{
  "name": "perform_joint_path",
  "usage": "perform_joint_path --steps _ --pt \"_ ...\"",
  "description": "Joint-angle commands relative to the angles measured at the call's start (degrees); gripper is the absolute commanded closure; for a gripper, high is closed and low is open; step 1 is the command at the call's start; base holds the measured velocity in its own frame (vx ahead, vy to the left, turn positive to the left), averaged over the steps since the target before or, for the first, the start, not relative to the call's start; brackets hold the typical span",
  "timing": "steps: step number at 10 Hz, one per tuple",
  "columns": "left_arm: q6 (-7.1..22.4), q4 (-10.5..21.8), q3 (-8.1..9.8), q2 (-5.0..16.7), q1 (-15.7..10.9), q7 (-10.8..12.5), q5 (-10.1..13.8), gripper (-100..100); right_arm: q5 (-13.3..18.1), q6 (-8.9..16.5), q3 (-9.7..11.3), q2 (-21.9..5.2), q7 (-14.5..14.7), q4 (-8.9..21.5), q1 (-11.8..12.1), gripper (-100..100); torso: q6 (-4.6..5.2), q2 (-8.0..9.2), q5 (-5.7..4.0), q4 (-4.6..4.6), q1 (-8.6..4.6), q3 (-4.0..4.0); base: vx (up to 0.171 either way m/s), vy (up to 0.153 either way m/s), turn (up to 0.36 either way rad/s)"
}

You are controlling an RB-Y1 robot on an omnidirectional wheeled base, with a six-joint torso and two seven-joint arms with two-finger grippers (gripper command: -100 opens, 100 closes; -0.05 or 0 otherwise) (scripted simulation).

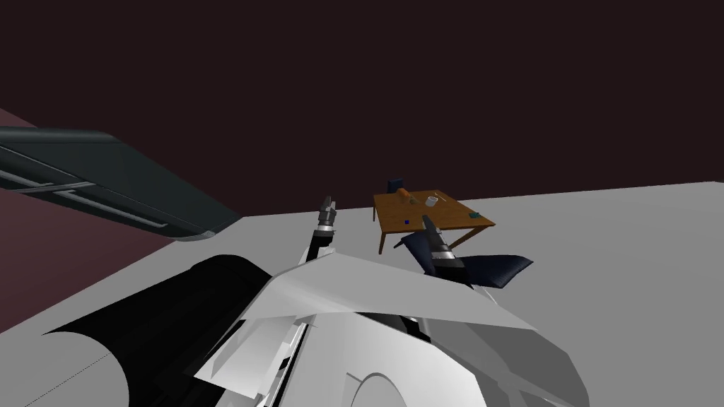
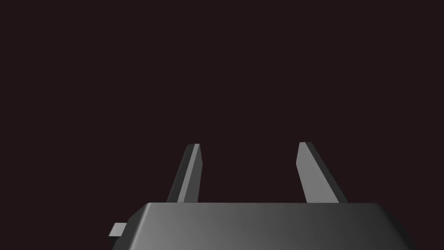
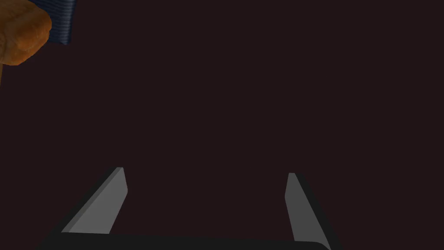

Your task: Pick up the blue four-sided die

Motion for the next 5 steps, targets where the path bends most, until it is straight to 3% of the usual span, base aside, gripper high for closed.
perform_joint_path --steps 1,4,5 --pt "0.0 0.0 0.00 0.0 0.0 0.0 0.0 0 0.2 -0.2 0.9 -1.9 0.7 2.2 -1.0 -100 0.00 0.00 0.00 0.00 0.00 0.00 -0.042 0.083 0.022" --pt "0.0 0.0 0.00 0.0 0.0 0.0 0.0 0 1.4 -0.9 5.5 -7.8 3.4 9.1 -2.6 -100 -0.01 -0.08 -0.03 -0.02 -0.13 -0.04 -0.044 0.107 0.158" --pt "0.0 0.0 0.00 0.0 0.0 0.0 0.0 0 1.4 -0.9 5.7 -8.0 3.4 9.2 -2.6 -100 0.00 -0.11 0.00 -0.02 0.02 -0.06 -0.019 0.103 0.045"
